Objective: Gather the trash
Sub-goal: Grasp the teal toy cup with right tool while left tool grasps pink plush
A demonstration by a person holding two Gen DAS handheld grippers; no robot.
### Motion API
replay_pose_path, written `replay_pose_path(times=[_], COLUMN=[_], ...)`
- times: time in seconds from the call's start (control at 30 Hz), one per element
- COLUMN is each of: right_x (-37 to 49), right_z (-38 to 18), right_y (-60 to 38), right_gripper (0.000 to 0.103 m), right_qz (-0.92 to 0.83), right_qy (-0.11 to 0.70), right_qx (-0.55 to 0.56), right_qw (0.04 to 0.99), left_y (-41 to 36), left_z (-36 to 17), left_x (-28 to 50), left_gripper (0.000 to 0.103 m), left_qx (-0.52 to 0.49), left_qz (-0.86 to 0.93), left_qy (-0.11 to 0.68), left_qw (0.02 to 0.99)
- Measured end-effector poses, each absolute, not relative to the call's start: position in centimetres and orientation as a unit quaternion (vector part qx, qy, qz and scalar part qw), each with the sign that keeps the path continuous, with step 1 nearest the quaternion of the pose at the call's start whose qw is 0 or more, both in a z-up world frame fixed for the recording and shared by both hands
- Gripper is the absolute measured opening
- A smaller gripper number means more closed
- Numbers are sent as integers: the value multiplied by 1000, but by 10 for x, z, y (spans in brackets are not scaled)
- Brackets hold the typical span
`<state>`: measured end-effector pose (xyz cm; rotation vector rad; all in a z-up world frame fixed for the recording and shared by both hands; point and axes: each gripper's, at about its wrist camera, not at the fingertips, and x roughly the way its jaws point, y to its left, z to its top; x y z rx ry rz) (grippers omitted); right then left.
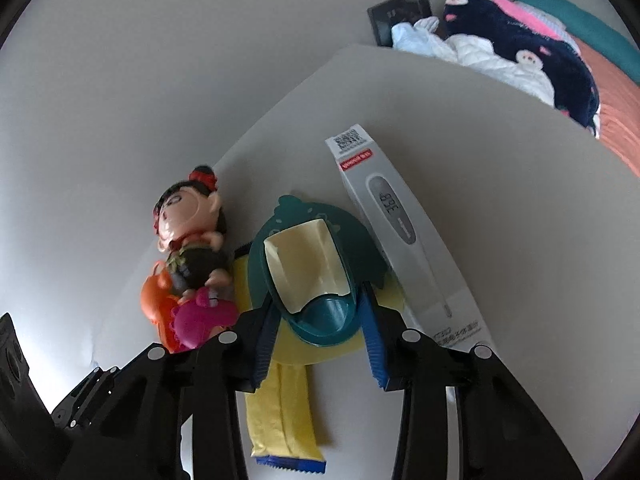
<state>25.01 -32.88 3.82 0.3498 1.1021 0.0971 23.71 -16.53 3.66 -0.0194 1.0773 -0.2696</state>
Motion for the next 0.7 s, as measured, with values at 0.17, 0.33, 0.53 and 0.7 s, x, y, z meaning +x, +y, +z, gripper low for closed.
replay_pose_path(times=[0.17, 0.33, 0.53, 0.7], right_x=[259, 266, 264, 259], right_z=[38, 37, 39, 43], right_y=[-332, -335, -330, -333], right_gripper=[43, 43, 39, 39], right_qz=[39, 42, 42, 48], right_qy=[521, 513, 496, 487], right_qx=[155, 163, 138, 155], right_qw=[838, 842, 856, 858], left_y=[-177, -180, -186, -197], left_z=[31, 25, 22, 22], left_x=[251, 265, 274, 281], left_gripper=[57, 68, 77, 76], left_qx=[3, -1, 1, -5], left_qz=[-128, -121, -106, -107], left_qy=[518, 522, 510, 497], left_qw=[846, 844, 854, 861])
